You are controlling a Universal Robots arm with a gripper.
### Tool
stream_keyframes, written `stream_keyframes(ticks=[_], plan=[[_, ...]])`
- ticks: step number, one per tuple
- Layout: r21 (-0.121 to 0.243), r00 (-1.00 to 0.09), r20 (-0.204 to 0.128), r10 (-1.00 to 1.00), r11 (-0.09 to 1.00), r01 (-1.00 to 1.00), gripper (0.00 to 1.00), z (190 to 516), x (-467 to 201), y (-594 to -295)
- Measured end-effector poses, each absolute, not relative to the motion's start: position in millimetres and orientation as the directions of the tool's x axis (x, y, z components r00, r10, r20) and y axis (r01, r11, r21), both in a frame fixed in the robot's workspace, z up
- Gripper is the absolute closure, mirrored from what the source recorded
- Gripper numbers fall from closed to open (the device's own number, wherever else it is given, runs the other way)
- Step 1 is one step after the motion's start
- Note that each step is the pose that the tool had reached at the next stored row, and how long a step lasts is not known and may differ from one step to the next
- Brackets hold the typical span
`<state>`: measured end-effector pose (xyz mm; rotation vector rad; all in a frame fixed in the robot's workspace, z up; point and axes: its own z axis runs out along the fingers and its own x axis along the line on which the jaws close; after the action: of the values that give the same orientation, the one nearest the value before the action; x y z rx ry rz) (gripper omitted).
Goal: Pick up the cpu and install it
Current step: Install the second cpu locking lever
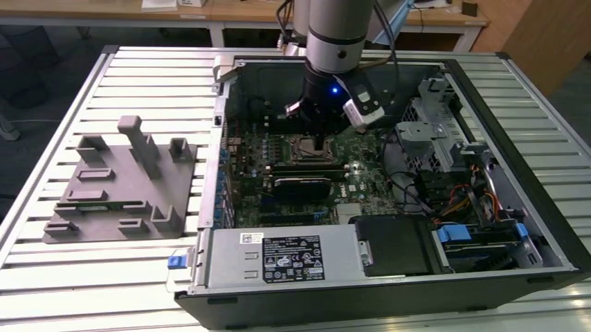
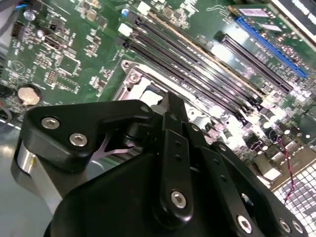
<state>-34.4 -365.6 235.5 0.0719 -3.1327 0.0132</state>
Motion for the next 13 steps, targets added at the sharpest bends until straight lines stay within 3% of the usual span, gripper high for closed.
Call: stream_keyframes(ticks=[13], plan=[[-0.008,-0.999,0.008,-0.046,0.999,-0.046,0.89,228,-52,-374]])
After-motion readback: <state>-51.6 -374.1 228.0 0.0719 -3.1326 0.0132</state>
